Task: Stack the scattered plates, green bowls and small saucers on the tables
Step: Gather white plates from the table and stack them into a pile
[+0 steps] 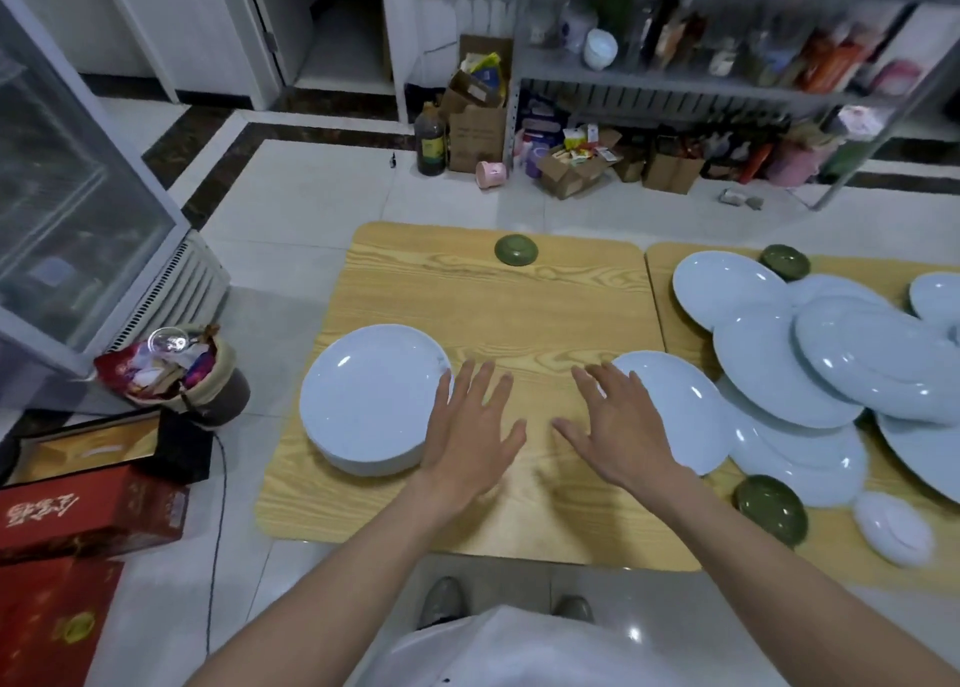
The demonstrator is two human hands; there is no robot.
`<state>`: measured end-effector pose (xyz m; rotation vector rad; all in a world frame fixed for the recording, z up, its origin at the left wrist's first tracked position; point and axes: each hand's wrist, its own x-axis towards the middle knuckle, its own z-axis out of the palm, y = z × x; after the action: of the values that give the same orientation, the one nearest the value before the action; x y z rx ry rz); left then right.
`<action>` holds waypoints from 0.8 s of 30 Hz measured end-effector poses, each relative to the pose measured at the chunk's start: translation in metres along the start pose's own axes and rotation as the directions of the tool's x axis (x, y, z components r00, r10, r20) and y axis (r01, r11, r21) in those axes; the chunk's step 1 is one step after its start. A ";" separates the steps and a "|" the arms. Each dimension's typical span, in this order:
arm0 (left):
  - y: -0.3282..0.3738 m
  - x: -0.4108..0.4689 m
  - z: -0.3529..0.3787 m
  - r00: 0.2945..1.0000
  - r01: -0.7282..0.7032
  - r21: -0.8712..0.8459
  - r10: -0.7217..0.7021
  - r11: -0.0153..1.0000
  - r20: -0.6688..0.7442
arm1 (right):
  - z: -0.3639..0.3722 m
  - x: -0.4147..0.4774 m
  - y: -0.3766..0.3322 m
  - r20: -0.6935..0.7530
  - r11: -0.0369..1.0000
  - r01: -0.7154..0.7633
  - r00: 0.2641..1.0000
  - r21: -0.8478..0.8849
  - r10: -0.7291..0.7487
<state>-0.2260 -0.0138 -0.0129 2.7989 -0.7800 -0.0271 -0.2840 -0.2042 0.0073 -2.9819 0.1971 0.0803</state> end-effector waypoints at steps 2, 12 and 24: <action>0.025 0.010 0.001 0.999 -0.033 -0.019 0.033 0.999 0.013 | -0.003 -0.005 0.026 -0.073 0.999 -0.015 0.997 -0.033 0.013; 0.114 0.036 0.021 0.994 -0.092 0.017 0.091 0.996 0.060 | -0.008 -0.030 0.122 -0.123 0.993 -0.112 0.986 0.022 0.114; 0.150 0.044 0.057 0.989 -0.019 0.057 0.011 0.998 0.147 | 0.022 -0.028 0.189 0.227 0.742 -0.479 0.878 0.469 0.422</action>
<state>-0.2690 -0.1733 -0.0322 2.8715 -0.8477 -0.2129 -0.3383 -0.3821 -0.0402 -2.3242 0.7965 0.2051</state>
